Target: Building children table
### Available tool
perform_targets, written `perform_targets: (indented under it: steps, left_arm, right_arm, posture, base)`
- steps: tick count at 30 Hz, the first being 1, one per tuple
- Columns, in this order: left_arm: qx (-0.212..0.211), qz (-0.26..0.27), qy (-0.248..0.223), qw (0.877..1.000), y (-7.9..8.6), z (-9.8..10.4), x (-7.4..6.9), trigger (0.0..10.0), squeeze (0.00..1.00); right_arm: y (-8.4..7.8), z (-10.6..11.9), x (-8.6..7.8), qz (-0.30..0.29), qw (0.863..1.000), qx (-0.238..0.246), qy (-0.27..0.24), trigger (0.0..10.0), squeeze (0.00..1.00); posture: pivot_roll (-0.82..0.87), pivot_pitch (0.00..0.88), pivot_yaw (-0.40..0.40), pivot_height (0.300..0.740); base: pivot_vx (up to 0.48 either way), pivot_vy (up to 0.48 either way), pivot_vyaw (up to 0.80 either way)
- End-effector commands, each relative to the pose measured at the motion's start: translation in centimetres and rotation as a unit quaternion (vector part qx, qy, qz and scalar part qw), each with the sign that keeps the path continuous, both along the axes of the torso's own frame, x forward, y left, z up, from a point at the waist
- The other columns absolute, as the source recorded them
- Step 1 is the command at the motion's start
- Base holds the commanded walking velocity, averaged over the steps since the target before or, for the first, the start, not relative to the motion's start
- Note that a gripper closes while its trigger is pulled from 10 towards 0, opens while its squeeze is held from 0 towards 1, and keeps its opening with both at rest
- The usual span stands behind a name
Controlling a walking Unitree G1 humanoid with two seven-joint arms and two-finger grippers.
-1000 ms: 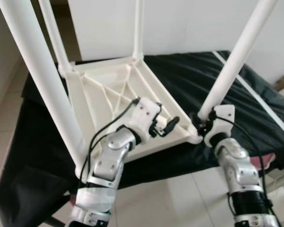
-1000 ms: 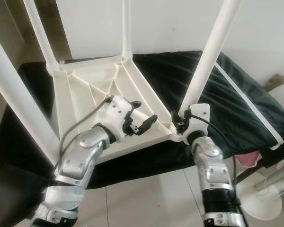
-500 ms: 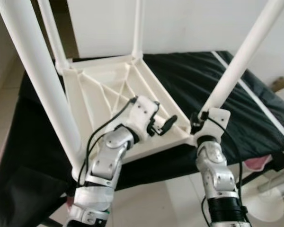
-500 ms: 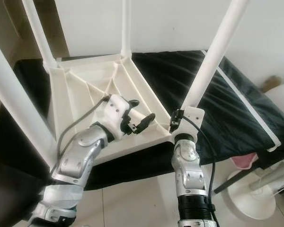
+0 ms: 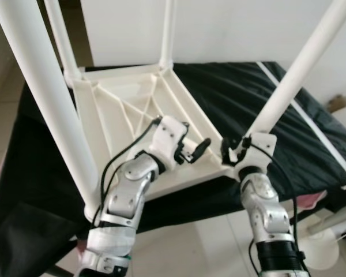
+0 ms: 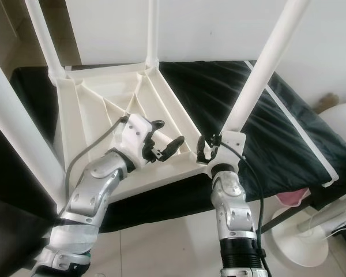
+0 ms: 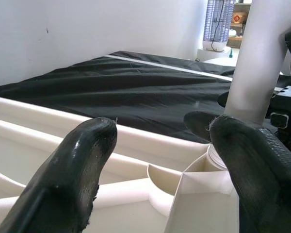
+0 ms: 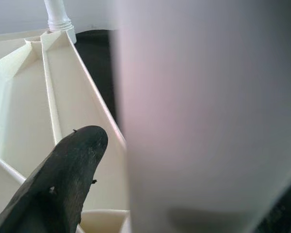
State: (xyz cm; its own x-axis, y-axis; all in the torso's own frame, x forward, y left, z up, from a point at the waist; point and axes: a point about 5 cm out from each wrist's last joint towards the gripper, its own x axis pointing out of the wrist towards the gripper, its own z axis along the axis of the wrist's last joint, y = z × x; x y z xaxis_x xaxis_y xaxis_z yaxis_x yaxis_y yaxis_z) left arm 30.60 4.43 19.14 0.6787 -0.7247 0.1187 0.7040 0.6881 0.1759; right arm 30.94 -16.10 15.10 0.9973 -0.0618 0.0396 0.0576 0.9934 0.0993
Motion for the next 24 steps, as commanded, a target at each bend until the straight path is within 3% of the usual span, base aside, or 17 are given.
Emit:
perform_targets:
  steps: [1, 2, 7, 11, 14, 18, 19, 20, 24]
  left_arm:
    - [-0.014, 0.053, 0.007, 0.998, -0.1, -0.2, 0.5, 10.0, 0.0]
    - [-0.009, 0.045, 0.005, 0.999, -0.4, -0.2, 0.4, 10.0, 0.0]
    - [0.004, 0.031, -0.001, 1.0, -0.7, -0.2, 0.4, 10.0, 0.0]
    - [0.003, 0.023, 0.0, 1.0, -0.7, 0.2, 0.7, 10.0, 0.0]
    - [0.006, 0.022, -0.002, 1.0, -0.8, 0.3, 0.8, 10.0, 0.0]
    - [0.007, 0.022, -0.004, 1.0, -0.8, 0.4, 0.8, 10.0, 0.0]
    - [0.007, 0.021, -0.004, 1.0, -0.8, 0.4, 0.7, 10.0, 0.0]
    - [0.007, 0.02, -0.003, 1.0, -0.8, 0.3, 0.7, 10.0, 0.0]
    - [0.01, 0.021, -0.003, 1.0, -0.8, 0.3, 0.8, 10.0, 0.0]
  right_arm:
    - [-0.4, 0.0, -0.1, 0.029, 1.0, 0.002, 0.001, 10.0, 0.34]
    - [-0.8, 0.1, -0.1, 0.056, 0.998, -0.004, -0.002, 10.0, 0.0]
    - [-1.8, 0.4, 0.0, 0.107, 0.994, -0.024, -0.01, 10.0, 0.0]
    - [-2.5, -0.1, 0.6, 0.219, 0.974, -0.063, -0.009, 10.0, 0.0]
    - [-2.7, -0.4, 0.8, 0.239, 0.967, -0.085, -0.002, 10.0, 0.0]
    - [-2.8, -0.6, 0.9, 0.252, 0.964, -0.08, 0.007, 10.0, 0.0]
    - [-2.8, -0.5, 0.9, 0.267, 0.96, -0.082, 0.003, 3.3, 0.0]
    - [-2.8, -0.5, 0.8, 0.278, 0.957, -0.086, 0.001, 0.0, 0.0]
    - [-3.0, -0.4, 0.8, 0.291, 0.952, -0.099, 0.001, 0.0, 0.0]
  posture:
    - [-0.02, 0.04, -0.1, 0.74]
    - [-0.02, 0.031, -0.093, 0.74]
    - [-0.03, 0.033, -0.074, 0.74]
    - [-0.03, 0.031, -0.049, 0.74]
    - [-0.03, 0.032, -0.047, 0.74]
    - [-0.02, 0.031, -0.045, 0.74]
    - [-0.01, 0.03, -0.044, 0.74]
    - [-0.01, 0.027, -0.045, 0.74]
    - [-0.01, 0.029, -0.047, 0.74]
  base:
    - [0.0, 0.0, 0.0]
    - [0.0, 0.0, 0.0]
    - [0.0, 0.0, 0.0]
    - [0.0, 0.0, 0.0]
    - [0.0, 0.0, 0.0]
    - [0.0, 0.0, 0.0]
    - [0.0, 0.0, 0.0]
    - [0.0, 0.0, 0.0]
    - [0.0, 0.0, 0.0]
